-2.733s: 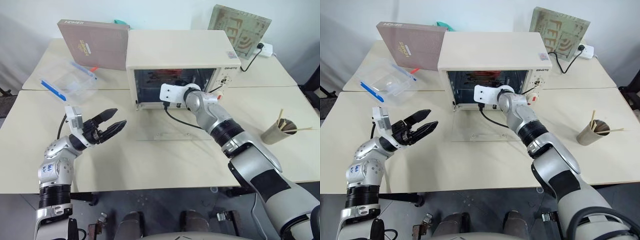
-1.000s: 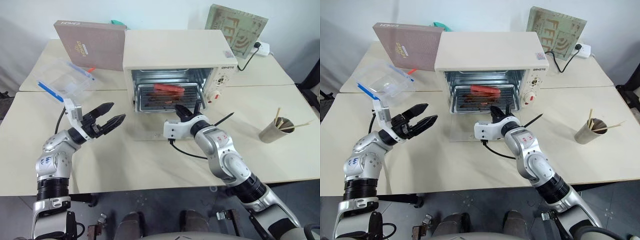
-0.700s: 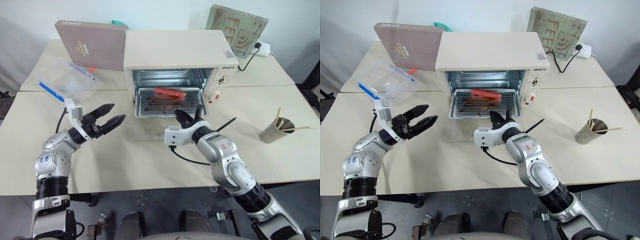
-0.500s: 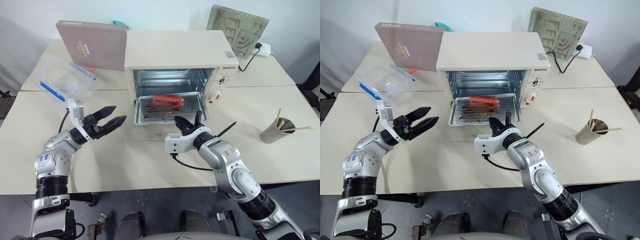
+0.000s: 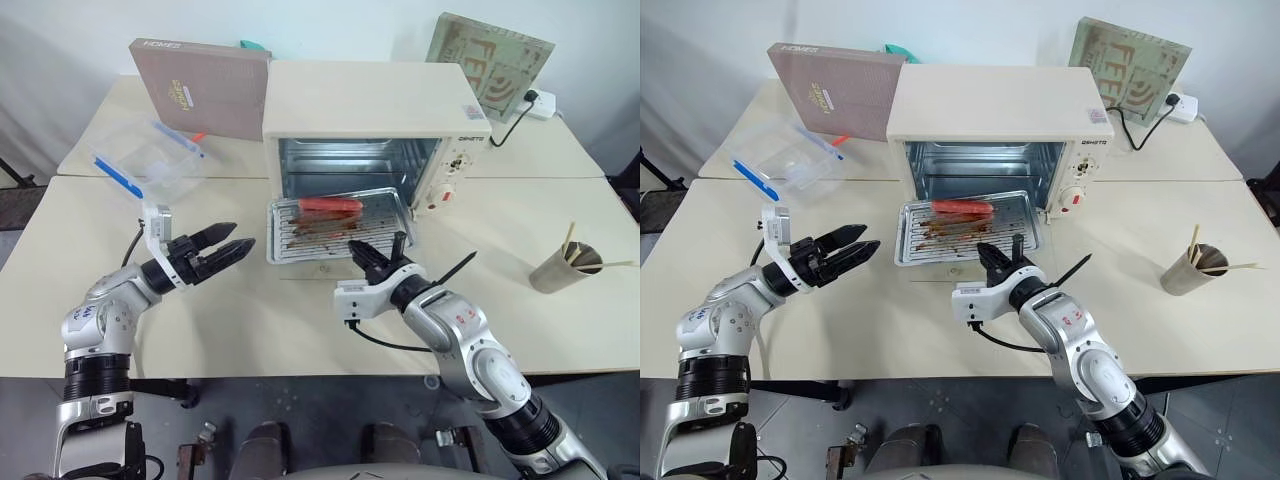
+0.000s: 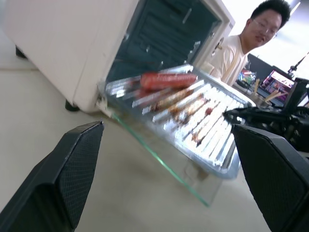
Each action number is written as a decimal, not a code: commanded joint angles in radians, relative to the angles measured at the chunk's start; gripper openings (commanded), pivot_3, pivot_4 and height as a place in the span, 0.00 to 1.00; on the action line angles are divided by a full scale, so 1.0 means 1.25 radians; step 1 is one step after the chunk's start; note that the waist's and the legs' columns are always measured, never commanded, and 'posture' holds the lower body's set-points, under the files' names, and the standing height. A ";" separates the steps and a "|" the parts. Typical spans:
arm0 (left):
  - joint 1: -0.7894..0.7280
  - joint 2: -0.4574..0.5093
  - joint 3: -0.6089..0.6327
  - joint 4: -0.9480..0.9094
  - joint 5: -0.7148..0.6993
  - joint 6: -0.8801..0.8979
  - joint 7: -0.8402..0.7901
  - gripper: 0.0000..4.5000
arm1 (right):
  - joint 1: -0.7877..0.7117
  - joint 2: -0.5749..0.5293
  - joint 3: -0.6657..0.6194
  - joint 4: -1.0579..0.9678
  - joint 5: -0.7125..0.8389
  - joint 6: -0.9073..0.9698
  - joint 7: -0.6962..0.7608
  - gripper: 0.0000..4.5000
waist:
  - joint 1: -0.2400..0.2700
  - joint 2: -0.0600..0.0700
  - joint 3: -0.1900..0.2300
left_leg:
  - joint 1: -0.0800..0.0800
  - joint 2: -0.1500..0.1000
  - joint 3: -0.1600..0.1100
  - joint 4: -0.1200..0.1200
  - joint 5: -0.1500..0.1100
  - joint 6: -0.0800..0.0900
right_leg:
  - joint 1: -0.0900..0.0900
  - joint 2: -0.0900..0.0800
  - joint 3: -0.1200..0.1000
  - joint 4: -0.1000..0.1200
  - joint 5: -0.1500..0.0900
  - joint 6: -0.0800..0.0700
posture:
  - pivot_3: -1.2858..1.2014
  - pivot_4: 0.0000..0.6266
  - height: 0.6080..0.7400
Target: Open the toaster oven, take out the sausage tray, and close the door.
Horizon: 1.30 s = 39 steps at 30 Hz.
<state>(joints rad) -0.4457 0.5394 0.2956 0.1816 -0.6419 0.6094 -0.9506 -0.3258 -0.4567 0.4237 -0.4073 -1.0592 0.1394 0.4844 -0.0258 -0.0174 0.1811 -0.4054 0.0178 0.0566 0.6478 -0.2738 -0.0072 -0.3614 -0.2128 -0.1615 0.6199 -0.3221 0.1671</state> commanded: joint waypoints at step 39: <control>-0.185 -0.124 0.258 0.126 -0.595 0.798 0.605 0.87 | 0.079 -0.063 -0.137 -0.096 0.071 -0.227 -0.078 0.00 | 0.003 -0.001 0.000 | 0.001 -0.001 -0.003 0.001 0.000 0.000 | 0.003 0.000 0.002 0.000 0.000 0.000 | 0.52 0.24 1.00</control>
<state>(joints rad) -0.6729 0.3844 0.5895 0.3326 -1.3452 1.6125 -0.2087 -0.2157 -0.5397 0.2957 -0.4747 -0.9877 -0.1447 0.3924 -0.0216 -0.0186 0.1813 -0.4043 0.0171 0.0531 0.6488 -0.2736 -0.0075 -0.3581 -0.2123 -0.1593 0.6196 -0.3223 0.1673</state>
